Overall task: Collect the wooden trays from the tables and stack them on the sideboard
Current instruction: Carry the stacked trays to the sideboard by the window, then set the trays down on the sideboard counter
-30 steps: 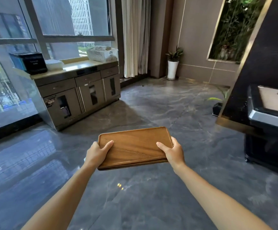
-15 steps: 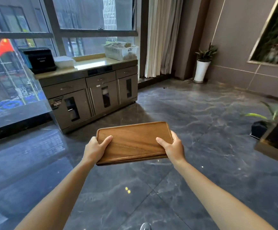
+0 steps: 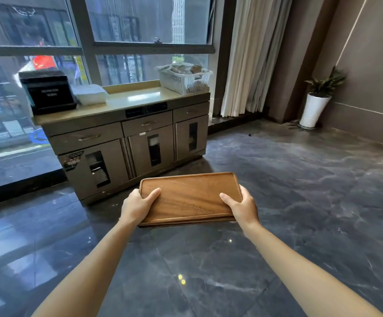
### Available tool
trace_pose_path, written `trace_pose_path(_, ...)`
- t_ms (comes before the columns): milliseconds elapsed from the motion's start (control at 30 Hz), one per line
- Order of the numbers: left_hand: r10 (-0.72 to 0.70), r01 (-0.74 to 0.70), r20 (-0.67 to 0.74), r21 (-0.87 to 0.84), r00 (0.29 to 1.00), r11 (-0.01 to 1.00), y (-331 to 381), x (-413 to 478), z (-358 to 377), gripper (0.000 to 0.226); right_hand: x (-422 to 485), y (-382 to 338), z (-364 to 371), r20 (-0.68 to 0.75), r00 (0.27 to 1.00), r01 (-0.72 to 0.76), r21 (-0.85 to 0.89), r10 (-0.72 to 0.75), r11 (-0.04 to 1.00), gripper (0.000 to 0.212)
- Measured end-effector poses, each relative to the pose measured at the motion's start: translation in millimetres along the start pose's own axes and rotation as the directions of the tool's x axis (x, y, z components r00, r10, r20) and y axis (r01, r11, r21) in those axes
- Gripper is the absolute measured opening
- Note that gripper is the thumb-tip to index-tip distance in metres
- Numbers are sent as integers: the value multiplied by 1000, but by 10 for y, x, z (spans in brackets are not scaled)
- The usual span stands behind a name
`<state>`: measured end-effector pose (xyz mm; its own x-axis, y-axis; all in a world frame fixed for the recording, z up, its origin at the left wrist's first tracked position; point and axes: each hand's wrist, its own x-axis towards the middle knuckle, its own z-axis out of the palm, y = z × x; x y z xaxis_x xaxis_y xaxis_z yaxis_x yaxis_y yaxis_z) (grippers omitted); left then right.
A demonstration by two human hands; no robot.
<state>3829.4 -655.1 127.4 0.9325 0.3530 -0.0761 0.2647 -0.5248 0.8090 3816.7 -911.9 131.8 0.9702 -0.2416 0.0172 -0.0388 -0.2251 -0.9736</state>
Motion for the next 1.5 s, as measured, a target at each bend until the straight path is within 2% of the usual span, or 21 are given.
trace_pose_path(167, -50, 49, -34, -26, 998, 998, 231, 1047, 528, 51, 1372, 200, 233, 61, 998, -10, -42, 13, 999, 52)
trace_pose_path(500, -158, 142, -183, -100, 970, 985, 1011, 3312, 1262, 49, 4354, 109, 854, 258, 963, 113, -133, -76, 985, 61)
trace_pose_path(667, -198, 177, -253, -101, 947, 979, 1251, 4285, 1300, 49, 5465, -22, 1373, 340, 938, 118, -126, -69, 985, 61)
trace_pose_path(967, -232, 215, -287, -91, 930, 972, 1156, 6380, 1378, 48, 7317, 91, 2708, 415, 909, 104, -111, -49, 988, 60)
trace_pose_path(1233, -284, 269, -320, -93, 904, 959, 1292, 8497, 990, 50, 9019, -330, 4153, 481, 876, 68, -74, -24, 995, 58)
trace_pose_path(1500, -349, 335, -364, -102, 864, 937, 1395, 9990, 700, 64, 10322, -750, 5227, 536, 843, 98, -62, -50, 993, 56)
